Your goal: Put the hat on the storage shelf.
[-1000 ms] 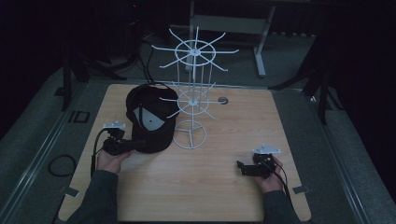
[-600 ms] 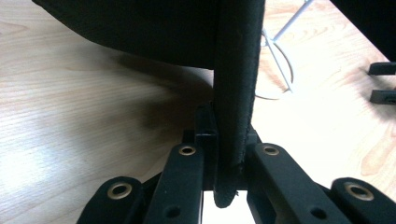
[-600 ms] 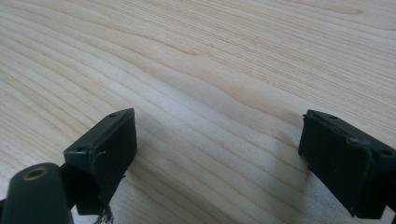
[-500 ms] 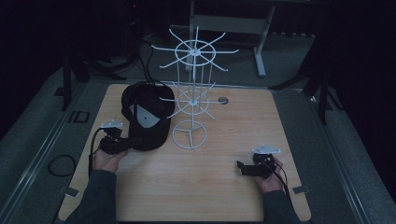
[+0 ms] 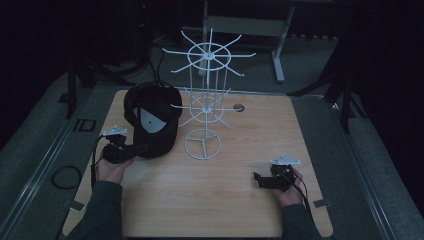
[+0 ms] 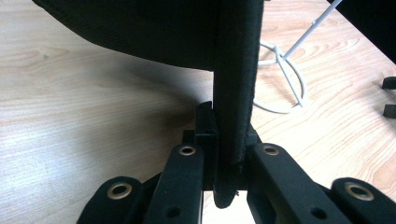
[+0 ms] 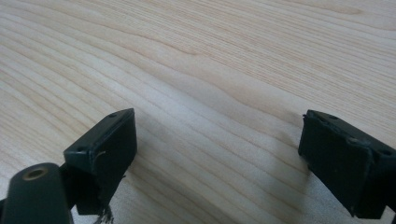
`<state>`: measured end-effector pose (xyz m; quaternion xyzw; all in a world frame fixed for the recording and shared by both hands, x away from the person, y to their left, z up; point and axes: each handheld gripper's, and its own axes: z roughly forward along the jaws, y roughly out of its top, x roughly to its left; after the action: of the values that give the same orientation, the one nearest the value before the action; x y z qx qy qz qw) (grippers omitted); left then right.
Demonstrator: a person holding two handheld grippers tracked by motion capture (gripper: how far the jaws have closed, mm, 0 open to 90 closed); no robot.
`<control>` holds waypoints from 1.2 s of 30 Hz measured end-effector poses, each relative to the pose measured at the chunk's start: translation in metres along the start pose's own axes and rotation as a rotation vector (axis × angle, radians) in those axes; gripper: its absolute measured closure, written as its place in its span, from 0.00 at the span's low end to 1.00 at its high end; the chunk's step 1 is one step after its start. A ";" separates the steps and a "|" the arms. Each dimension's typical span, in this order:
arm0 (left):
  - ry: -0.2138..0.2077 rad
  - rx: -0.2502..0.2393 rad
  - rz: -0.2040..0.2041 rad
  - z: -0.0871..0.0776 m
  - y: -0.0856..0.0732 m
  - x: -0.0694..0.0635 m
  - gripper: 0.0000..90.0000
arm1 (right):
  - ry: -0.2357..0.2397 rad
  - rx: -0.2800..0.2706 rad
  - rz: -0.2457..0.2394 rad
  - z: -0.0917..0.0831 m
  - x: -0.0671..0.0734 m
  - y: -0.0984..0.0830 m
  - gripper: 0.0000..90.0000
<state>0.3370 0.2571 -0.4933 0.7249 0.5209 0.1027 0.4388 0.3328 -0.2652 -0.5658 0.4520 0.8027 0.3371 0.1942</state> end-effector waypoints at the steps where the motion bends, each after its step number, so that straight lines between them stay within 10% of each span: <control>1: 0.002 -0.001 0.004 -0.001 0.001 -0.001 0.96 | 0.000 0.000 0.000 0.000 0.000 0.000 0.13; 36: 0.115 -0.096 0.015 -0.021 0.010 -0.016 0.96 | 0.000 0.001 0.001 0.000 0.000 0.000 0.13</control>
<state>0.3238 0.2545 -0.4684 0.6998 0.5344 0.1723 0.4415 0.3328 -0.2651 -0.5657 0.4525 0.8025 0.3371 0.1938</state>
